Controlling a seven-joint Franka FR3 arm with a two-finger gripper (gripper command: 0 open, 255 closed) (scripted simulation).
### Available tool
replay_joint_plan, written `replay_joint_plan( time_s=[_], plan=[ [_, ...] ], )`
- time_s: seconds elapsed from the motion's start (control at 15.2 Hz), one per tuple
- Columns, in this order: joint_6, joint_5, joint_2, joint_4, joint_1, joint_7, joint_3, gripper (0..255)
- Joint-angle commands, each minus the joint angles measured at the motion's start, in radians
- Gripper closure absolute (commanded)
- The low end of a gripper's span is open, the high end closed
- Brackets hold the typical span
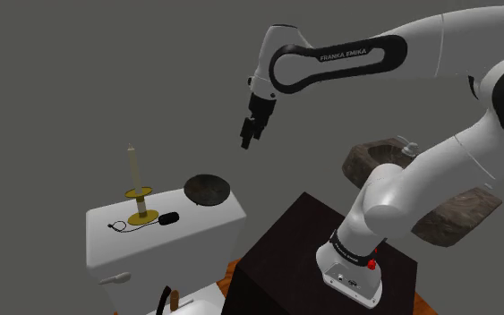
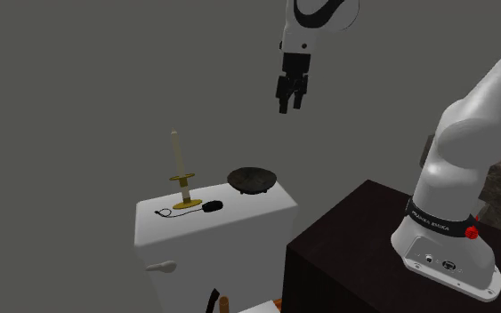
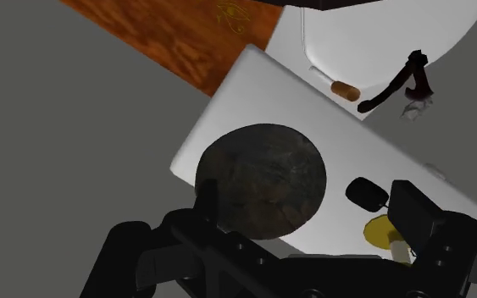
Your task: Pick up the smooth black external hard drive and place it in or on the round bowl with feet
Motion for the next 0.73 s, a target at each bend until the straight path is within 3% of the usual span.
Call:
replay_joint_plan(
  time_s=[0.0, 0.66],
  plan=[
    [0.069, 0.013, 0.054, -0.007, 0.018, -0.034, 0.002, 0],
    [0.363, 0.098, 0.385, 0.057, 0.100, -0.208, 0.032, 0]
  ],
)
